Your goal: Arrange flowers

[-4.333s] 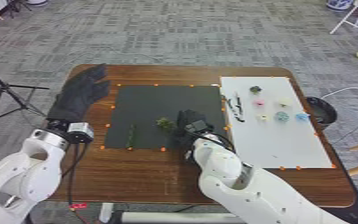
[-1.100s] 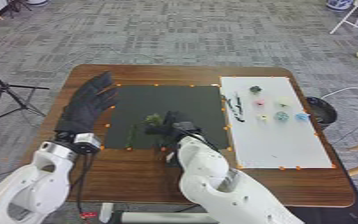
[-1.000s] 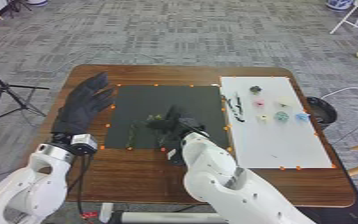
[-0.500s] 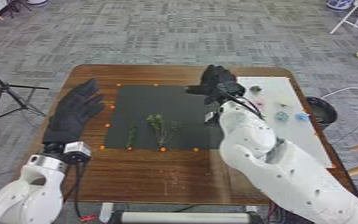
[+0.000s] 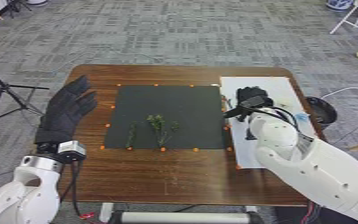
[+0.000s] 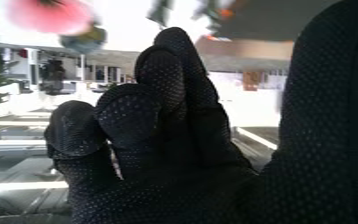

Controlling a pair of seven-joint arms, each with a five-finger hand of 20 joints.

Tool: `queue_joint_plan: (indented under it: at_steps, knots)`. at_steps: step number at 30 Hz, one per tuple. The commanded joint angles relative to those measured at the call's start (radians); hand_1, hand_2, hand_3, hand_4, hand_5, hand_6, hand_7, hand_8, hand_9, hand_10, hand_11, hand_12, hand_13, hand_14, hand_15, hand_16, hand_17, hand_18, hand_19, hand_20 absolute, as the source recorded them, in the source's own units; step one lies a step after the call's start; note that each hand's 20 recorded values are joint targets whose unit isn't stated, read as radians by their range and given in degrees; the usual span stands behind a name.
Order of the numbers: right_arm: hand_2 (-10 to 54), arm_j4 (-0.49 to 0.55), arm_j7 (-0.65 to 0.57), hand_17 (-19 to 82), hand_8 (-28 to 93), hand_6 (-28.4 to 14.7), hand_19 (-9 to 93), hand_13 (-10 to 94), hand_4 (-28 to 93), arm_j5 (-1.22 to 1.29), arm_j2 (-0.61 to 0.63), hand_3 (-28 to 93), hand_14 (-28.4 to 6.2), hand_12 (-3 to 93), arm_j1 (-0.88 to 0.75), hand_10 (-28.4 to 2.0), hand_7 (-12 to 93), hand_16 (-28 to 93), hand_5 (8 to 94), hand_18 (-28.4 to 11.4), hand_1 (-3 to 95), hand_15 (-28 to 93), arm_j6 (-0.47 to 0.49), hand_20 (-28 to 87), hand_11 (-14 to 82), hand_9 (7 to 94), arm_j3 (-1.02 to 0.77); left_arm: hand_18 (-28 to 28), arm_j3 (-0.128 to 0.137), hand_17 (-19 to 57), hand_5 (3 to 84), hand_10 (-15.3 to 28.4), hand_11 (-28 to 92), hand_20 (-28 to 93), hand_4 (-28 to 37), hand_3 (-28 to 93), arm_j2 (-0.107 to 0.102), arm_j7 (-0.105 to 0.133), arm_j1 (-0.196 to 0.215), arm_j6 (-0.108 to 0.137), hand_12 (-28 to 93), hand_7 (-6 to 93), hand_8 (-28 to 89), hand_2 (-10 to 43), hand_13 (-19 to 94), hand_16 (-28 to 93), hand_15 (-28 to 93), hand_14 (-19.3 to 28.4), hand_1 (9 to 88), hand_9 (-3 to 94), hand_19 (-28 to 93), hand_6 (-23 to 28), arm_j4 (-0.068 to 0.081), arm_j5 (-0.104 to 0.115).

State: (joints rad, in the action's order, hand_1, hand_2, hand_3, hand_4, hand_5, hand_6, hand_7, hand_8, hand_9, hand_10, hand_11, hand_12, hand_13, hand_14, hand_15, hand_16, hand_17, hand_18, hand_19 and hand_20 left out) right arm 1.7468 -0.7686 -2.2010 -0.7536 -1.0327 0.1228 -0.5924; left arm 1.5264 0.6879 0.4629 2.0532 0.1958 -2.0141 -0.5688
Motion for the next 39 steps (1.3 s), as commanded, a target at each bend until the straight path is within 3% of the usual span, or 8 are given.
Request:
queue_joint_plan:
  at_steps: [1,20,24,28,33,36,39]
  knots:
    - [-9.5,-0.047,-0.019,37,-8,-7.4,93,66,-27,0.008,0.029,31,-10.4,45.5,0.015,-15.8,32,35,58.1,-21.9,42.0,79,0.039,55,57.3,61.3,0.011,17.5,0.011,-7.6,26.1,10.6,22,9,-23.0,67,0.006,0.017,0.015,0.012,19,21.0,-10,-8.2,16,3,25,14.3,29.4,17.6,38,2.5,-0.012,0.006]
    - [-9.5,-0.130,0.009,40,-8,-6.2,93,69,-28,0.034,-0.040,42,-9.5,44.9,0.052,-14.7,33,36,61.6,-21.7,36.4,80,0.014,59,57.4,65.7,0.096,17.5,0.000,-7.6,26.2,10.6,22,9,-22.8,66,0.003,0.012,0.009,0.003,19,20.2,-10,-7.9,16,3,25,14.4,29.2,17.6,38,2.7,-0.010,0.007]
    - [-9.5,-0.153,0.009,41,-8,-5.6,93,70,-28,0.037,-0.059,50,-9.2,44.9,0.047,-14.1,34,37,62.8,-21.5,33.7,80,0.007,60,57.4,67.2,0.104,17.5,-0.003,-7.7,26.2,10.7,22,9,-22.8,67,0.003,0.008,0.006,0.001,19,20.2,-10,-7.9,16,3,25,14.4,29.1,17.6,38,2.6,-0.009,0.006]
    - [-9.5,-0.165,-0.015,43,-9,-4.5,93,72,-28,0.060,-0.076,67,-8.4,45.0,0.039,-13.3,35,38,64.7,-21.0,28.2,80,-0.007,61,57.8,69.6,0.110,17.5,-0.002,-7.7,26.3,10.8,22,10,-22.9,67,0.003,0.007,0.009,0.002,19,20.1,-10,-7.8,16,3,25,14.4,29.2,17.7,38,2.7,-0.010,0.007]
    - [-9.5,-0.160,-0.026,47,-9,-2.6,93,75,-28,0.060,-0.083,75,-7.1,46.7,0.025,-11.3,37,41,68.3,-20.8,31.7,83,-0.028,67,59.4,72.4,0.119,17.5,0.000,-7.7,26.3,10.8,22,10,-22.9,67,0.004,0.007,0.017,0.000,19,20.0,-10,-7.6,16,3,25,14.4,29.2,17.7,38,2.7,-0.012,0.007]
    - [-9.5,-0.158,-0.014,49,12,-1.1,93,77,-28,0.064,-0.087,73,-6.4,48.0,0.013,-9.9,36,43,69.6,-20.3,37.9,83,-0.048,68,59.6,75.6,0.119,17.5,-0.002,-7.7,26.4,10.8,22,10,-22.8,67,0.005,0.005,0.014,0.000,19,19.9,-10,-7.5,16,3,24,14.4,29.2,17.7,38,2.8,-0.010,0.006]
    - [-9.5,-0.151,0.004,51,18,0.6,93,79,-28,0.083,-0.091,69,-5.8,49.2,0.002,-8.6,37,44,73.2,-19.8,46.5,83,-0.059,70,59.6,79.2,0.111,17.5,-0.004,-7.7,26.4,10.9,22,10,-22.8,67,0.007,0.002,0.008,0.000,19,19.8,-10,-7.5,16,3,24,14.4,29.2,17.7,38,2.8,-0.007,0.006]
